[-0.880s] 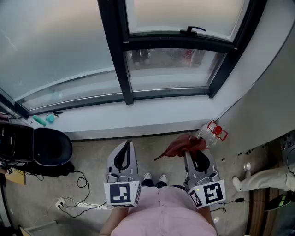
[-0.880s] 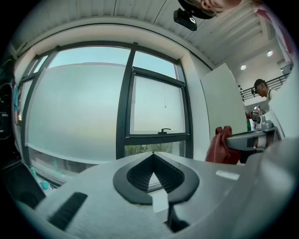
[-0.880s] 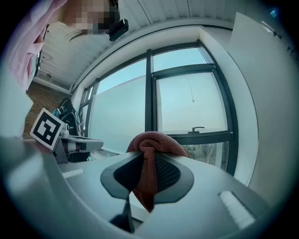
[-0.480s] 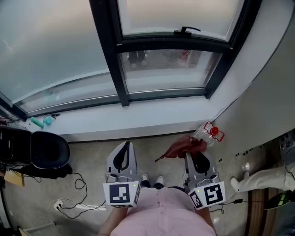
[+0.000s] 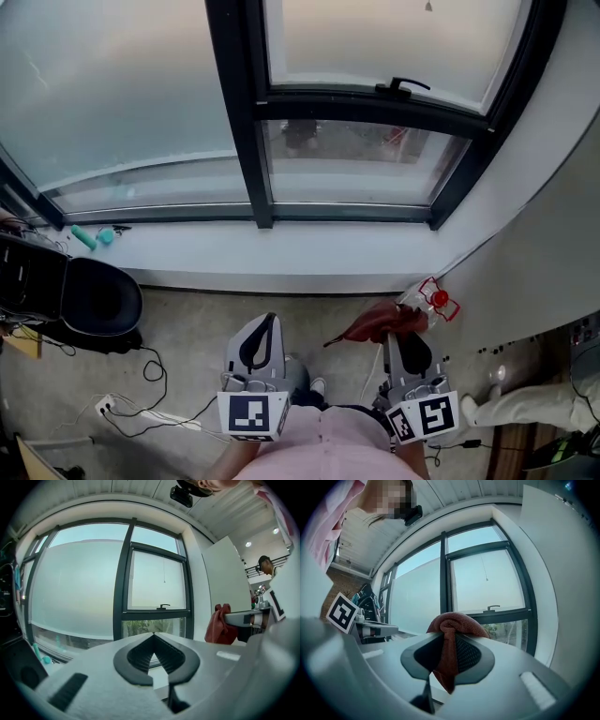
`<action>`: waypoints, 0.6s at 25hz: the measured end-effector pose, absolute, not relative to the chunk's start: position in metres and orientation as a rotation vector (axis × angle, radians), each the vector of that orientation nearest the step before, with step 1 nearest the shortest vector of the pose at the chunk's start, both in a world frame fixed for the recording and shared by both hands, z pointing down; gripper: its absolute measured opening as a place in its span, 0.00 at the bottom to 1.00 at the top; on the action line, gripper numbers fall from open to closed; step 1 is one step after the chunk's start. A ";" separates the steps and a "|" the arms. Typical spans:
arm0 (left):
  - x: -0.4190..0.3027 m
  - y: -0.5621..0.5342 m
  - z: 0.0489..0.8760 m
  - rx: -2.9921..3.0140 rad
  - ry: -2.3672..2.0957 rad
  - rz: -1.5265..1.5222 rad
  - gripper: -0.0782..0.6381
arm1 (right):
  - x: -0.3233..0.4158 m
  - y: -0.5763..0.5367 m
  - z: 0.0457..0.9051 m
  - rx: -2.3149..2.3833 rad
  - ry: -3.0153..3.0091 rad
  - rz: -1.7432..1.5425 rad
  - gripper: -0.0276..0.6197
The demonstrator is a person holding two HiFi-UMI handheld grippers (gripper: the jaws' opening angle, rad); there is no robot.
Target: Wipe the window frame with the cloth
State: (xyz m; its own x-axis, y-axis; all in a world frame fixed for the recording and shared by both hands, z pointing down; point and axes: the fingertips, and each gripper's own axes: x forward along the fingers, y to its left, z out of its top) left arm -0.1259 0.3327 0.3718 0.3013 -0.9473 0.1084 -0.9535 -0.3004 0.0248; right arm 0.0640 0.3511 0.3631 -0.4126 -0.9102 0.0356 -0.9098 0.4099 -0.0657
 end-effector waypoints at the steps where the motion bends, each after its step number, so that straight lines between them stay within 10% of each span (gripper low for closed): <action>1: -0.128 0.330 0.373 2.458 -1.811 0.137 0.10 | 0.062 0.347 0.364 -1.689 2.638 -0.127 0.15; 15: -0.176 0.179 0.367 2.489 -1.796 0.155 0.10 | 0.024 0.206 0.355 -1.732 2.588 -0.134 0.15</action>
